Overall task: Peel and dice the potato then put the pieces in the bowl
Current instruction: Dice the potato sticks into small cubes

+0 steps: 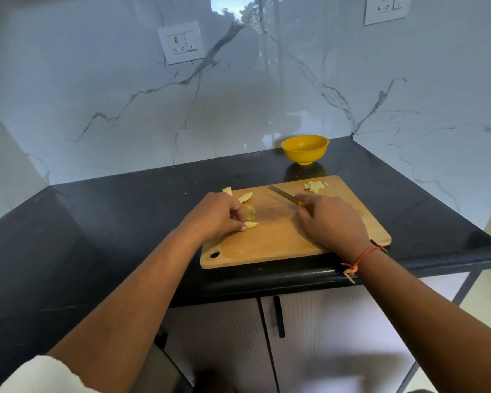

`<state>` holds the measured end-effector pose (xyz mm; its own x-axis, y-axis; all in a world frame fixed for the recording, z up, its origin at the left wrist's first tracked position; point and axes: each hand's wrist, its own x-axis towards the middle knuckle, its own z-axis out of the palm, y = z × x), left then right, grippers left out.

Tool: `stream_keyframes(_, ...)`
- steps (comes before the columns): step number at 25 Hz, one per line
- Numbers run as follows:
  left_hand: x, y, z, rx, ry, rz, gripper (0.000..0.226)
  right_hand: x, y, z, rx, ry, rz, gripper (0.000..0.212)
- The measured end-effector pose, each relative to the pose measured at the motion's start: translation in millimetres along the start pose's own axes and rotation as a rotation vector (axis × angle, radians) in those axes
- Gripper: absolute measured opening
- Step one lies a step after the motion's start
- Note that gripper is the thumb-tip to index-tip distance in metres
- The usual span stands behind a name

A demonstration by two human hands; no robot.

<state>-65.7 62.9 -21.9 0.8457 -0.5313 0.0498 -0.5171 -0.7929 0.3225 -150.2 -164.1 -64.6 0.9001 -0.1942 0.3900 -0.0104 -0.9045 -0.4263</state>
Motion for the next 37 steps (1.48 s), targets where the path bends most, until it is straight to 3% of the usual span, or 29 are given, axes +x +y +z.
stream_keyframes(8,-6,1,6,0.092,0.040,0.086,0.013,0,0,2,-0.024,0.018,-0.007,0.040)
stream_keyframes(14,-11,7,10,0.308,0.067,0.187,0.013,1,0,3,-0.018,0.014,-0.009,0.041)
stream_keyframes(21,-11,3,7,0.078,0.091,0.121,0.031,0,-1,2,-0.007,0.022,-0.008,0.040)
stream_keyframes(29,6,40,22,-0.215,0.372,0.065,0.019,2,0,4,0.008,0.102,0.105,0.037)
stream_keyframes(34,49,72,62,-0.136,0.351,0.070,0.007,1,1,4,0.042,0.182,0.126,0.033)
stream_keyframes(37,62,74,75,-0.099,0.384,0.049,0.019,2,0,6,0.015,0.172,0.131,0.035)
